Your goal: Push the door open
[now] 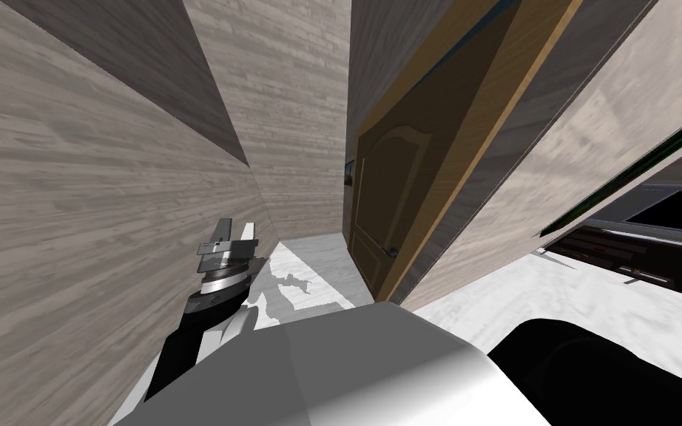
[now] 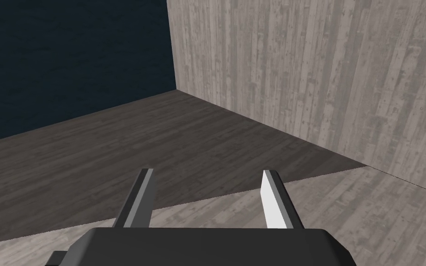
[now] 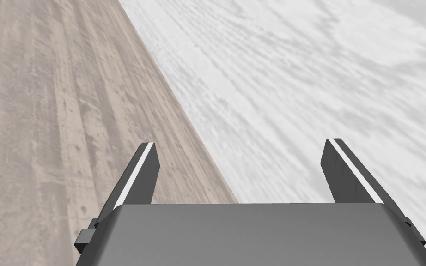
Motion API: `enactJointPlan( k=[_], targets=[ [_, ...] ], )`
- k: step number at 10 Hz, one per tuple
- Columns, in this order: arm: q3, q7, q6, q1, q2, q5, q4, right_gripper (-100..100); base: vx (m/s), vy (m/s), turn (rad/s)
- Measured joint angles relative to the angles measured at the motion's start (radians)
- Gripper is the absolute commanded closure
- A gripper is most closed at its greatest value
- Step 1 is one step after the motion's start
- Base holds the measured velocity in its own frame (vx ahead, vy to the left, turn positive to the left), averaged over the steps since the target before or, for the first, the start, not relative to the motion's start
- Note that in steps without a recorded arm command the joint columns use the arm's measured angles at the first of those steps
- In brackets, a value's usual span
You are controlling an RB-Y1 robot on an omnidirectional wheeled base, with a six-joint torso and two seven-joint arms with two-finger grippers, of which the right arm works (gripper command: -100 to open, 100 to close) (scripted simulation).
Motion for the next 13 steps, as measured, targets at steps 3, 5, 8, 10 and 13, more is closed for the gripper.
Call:
enactJointPlan(
  k=[3, 5, 8, 10, 13],
  targets=[
    [-0.003, -0.031, -0.017, -0.002, 0.001, -0.055, 0.033, -100, 0.086, 0.041, -0.025],
    [-0.003, -0.057, -0.026, 0.006, 0.003, -0.090, 0.049, -100, 0.095, 0.037, -0.023],
    [-0.008, -0.083, -0.043, 0.003, 0.001, -0.149, 0.078, -100, 0.100, 0.027, -0.021],
    [-0.009, -0.112, -0.053, -0.003, 0.002, -0.182, 0.109, -100, 0.087, 0.012, -0.023],
    [-0.014, -0.141, -0.068, -0.002, 0.000, -0.240, 0.137, -100, 0.096, 0.020, -0.021]
  ],
)
